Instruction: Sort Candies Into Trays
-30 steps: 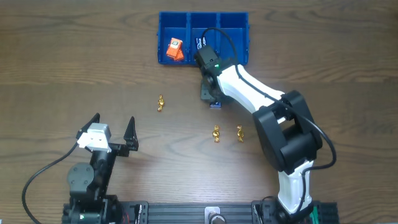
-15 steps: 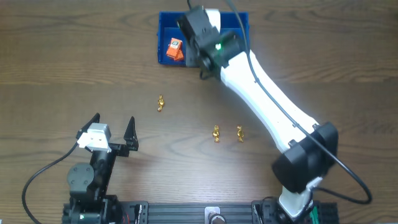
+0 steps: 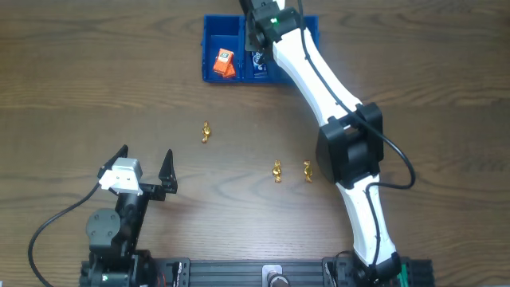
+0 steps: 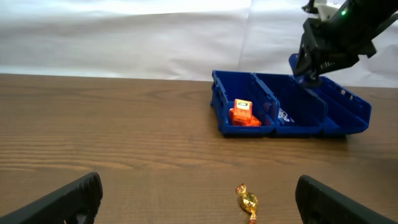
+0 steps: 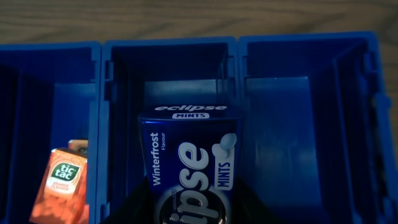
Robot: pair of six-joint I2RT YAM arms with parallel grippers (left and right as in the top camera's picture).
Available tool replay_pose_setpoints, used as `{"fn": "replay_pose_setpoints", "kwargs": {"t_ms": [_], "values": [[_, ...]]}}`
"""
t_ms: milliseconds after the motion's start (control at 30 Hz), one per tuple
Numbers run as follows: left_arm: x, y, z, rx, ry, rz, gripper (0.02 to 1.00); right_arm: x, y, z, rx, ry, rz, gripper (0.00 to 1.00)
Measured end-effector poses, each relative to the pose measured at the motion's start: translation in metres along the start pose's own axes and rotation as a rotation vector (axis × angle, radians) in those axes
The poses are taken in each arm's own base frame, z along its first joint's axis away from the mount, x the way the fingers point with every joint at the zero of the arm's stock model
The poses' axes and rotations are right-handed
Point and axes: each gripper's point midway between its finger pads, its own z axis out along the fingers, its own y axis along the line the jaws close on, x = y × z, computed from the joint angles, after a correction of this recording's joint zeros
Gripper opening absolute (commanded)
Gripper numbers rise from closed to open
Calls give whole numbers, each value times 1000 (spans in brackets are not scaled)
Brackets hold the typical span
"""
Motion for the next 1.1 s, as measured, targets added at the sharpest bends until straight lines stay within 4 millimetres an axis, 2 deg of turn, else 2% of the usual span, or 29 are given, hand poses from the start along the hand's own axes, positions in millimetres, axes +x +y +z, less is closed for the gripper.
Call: {"fn": "replay_pose_setpoints", "kwargs": {"t_ms": [400,767,1100], "values": [[0,0,0,0,0,0,998,-6,8,-2,-34,-18,2,231],[0,0,0,0,0,0,998,-8,10,-2,-44,-27,-4,474],[0,0,0,0,0,0,998,-7,15,-3,-52,-33,-18,590]]}}
